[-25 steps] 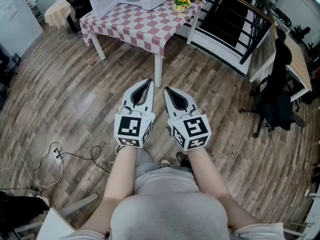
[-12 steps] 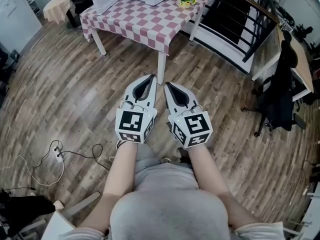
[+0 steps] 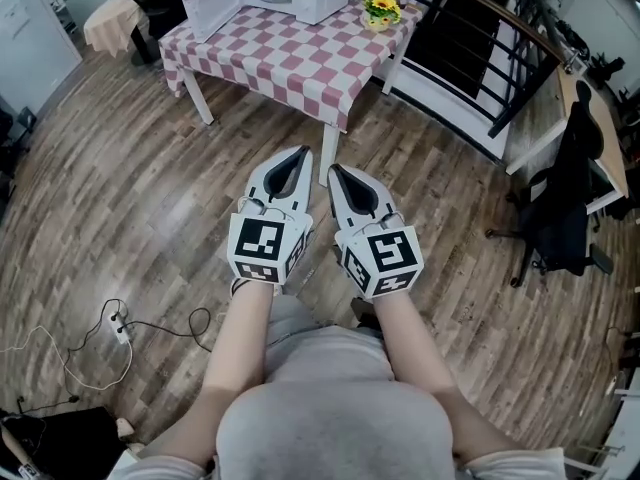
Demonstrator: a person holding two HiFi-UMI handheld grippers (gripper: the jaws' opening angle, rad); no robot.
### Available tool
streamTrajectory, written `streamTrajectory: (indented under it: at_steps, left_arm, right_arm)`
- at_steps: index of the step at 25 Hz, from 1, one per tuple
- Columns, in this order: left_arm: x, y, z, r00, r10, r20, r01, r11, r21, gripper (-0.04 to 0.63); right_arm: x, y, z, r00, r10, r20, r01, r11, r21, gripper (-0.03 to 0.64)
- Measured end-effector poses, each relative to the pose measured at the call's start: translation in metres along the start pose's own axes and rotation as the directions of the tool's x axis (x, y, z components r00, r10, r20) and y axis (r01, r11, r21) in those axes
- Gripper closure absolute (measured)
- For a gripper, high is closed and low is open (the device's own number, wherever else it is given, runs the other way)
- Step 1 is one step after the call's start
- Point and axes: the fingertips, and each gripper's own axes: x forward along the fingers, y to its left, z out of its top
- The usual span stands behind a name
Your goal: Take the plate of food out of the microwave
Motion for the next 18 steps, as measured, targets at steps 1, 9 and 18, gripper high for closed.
streamTrajectory:
  at_steps: [1, 9, 18]
  left_arm:
    - [0.005, 0.007, 0.001, 1.000, -0.001, 0.004, 0.001, 1.000, -0.001, 0.592]
    - [0.036, 0.050, 0.004, 1.000, -0.026, 0.012, 0.026, 1.000, -0.009, 0.592]
    - [0.048, 0.102, -0.003, 0.998, -0.060, -0.011, 0.060, 0.998, -0.007, 0.592]
  right_arm:
    - [0.008, -0.001, 0.002, 1.000, -0.001, 0.002, 0.001, 1.000, -0.005, 0.594]
    - [0.060, -0.011, 0.010, 1.000, -0.029, 0.008, 0.029, 1.000, -0.011, 0.594]
    - [0.116, -0.001, 0.006, 0.998, -0.056, -0.002, 0.056, 0.998, 0.025, 0.594]
